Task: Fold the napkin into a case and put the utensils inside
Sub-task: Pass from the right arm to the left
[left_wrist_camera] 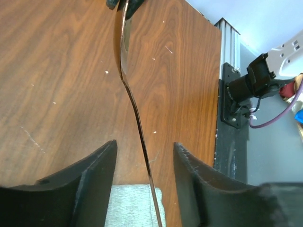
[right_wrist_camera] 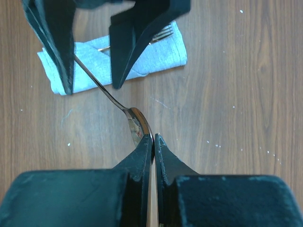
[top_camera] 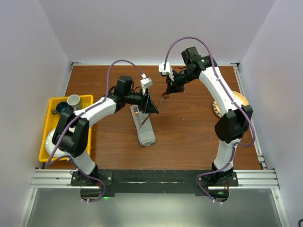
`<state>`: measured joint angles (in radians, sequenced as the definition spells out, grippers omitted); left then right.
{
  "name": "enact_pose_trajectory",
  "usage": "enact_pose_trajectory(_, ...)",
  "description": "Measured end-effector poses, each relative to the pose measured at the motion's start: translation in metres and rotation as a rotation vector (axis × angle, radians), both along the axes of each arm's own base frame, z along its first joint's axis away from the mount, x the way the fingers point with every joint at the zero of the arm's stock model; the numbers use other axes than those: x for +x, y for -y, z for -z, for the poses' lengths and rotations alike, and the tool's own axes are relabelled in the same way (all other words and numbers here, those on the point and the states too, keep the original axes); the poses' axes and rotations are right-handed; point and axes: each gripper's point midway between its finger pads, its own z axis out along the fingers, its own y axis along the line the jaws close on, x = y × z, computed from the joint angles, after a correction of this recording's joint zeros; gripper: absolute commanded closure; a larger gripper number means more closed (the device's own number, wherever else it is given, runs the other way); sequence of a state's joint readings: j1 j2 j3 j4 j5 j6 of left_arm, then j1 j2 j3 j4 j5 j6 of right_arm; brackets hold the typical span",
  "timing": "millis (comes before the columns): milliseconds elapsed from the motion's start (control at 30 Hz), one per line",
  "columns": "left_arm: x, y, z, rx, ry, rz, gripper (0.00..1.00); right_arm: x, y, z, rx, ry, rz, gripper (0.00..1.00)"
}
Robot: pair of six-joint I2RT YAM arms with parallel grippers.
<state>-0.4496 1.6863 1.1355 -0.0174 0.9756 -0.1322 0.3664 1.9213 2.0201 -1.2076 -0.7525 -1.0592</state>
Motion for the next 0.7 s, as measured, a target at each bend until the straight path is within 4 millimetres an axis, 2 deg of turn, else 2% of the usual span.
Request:
enact_pose_trajectory(33, -0.001, 0.001, 0.002, 0.002, -0.013, 0.0, 0.78, -0.001, -0.002, 0.0, 0.001, -0.001, 0.0, 1.0)
enact_pose_trajectory(67, -0.001, 0.002, 0.004, 0.004, -0.023, -0.003, 1.0, -0.001, -0.003, -0.001, 0.003, -0.001, 0.0, 1.0)
enact_pose_trajectory(133, -0.001, 0.003, 0.006, 0.007, -0.044, -0.01, 1.0, -0.001, -0.006, -0.002, 0.008, -0.002, 0.002, 1.0)
enact_pose_trajectory(200, 0.003, 0.002, 0.009, 0.011, -0.059, -0.036, 1.0, -0.001, -0.008, -0.005, 0.018, -0.01, 0.021, 0.78)
enact_pose_trajectory(233, 0.005, 0.003, 0.007, -0.003, -0.058, -0.041, 1.0, 0.001, -0.009, -0.008, 0.026, -0.01, 0.039, 0.52)
enact_pose_trajectory(267, 0.006, 0.003, 0.005, -0.022, -0.058, -0.051, 1.0, 0.004, -0.013, -0.013, 0.049, -0.016, 0.071, 0.42)
enact_pose_trajectory(333, 0.007, 0.001, 0.0, -0.091, -0.065, -0.085, 1.0, 0.013, -0.018, -0.027, 0.104, -0.021, 0.143, 0.33)
enact_pose_trajectory(433, 0.004, -0.009, -0.005, -0.18, -0.116, -0.148, 1.0, 0.026, -0.024, -0.055, 0.234, -0.029, 0.263, 0.28)
enact_pose_trajectory(500, 0.013, -0.018, -0.016, -0.257, -0.141, -0.212, 1.0, 0.032, -0.024, -0.076, 0.35, -0.066, 0.353, 0.26)
enact_pose_trajectory(600, 0.033, -0.029, -0.045, -0.364, -0.123, -0.295, 1.0, 0.044, -0.018, -0.103, 0.521, -0.133, 0.485, 0.26)
enact_pose_trajectory(700, 0.055, -0.035, -0.081, -0.45, -0.096, -0.362, 1.0, 0.049, -0.018, -0.111, 0.653, -0.236, 0.577, 0.28)
